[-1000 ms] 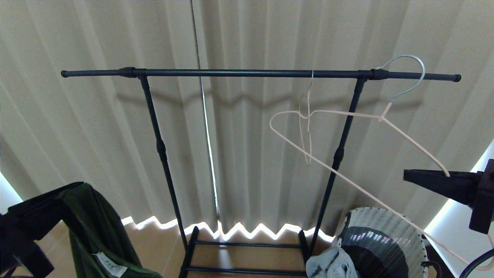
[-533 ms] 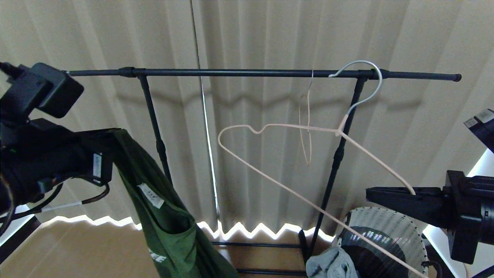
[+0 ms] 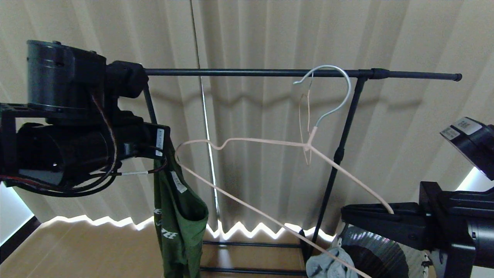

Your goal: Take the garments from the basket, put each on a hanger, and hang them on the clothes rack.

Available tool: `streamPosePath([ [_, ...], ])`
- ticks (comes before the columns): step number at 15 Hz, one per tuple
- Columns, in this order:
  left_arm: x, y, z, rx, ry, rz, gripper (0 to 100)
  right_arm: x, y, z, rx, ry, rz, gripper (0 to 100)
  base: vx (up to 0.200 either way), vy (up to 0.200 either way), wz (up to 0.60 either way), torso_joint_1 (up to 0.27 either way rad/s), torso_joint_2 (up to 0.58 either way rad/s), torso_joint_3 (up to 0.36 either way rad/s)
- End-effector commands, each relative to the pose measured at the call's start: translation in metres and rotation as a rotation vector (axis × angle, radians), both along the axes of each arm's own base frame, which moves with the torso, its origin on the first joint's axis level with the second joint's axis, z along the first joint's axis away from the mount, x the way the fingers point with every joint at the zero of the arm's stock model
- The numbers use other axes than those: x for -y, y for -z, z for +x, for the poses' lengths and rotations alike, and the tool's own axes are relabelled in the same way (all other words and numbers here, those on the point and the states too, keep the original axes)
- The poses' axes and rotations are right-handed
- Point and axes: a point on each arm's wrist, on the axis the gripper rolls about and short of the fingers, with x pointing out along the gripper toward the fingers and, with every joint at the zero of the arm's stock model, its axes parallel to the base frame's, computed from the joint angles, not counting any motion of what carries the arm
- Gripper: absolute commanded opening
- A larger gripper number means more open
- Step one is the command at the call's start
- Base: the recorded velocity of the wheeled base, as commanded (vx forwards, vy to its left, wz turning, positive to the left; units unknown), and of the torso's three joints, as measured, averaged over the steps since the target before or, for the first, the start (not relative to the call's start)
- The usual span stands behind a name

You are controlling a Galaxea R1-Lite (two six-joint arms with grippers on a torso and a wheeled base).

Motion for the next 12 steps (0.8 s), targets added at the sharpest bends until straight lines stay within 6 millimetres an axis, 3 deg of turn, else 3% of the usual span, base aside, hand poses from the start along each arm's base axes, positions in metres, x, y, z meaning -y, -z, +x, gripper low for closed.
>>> streamPosePath([
  [1, 0.005, 0.007, 0.006, -0.023, 0.005, 0.013, 0, -0.012, 0.007, 0.007, -0.019, -0.021, -0.016, 0, 0.000, 0.000, 0.00, 0.000, 0.00, 0.000],
  [12, 0.003, 0.008, 0.005, -0.010, -0.072, 0.045, 0, -0.029, 0.008, 0.021, -0.021, 0.015, -0.025, 0, 0.000, 0.000, 0.00, 0.000, 0.00, 0.000],
])
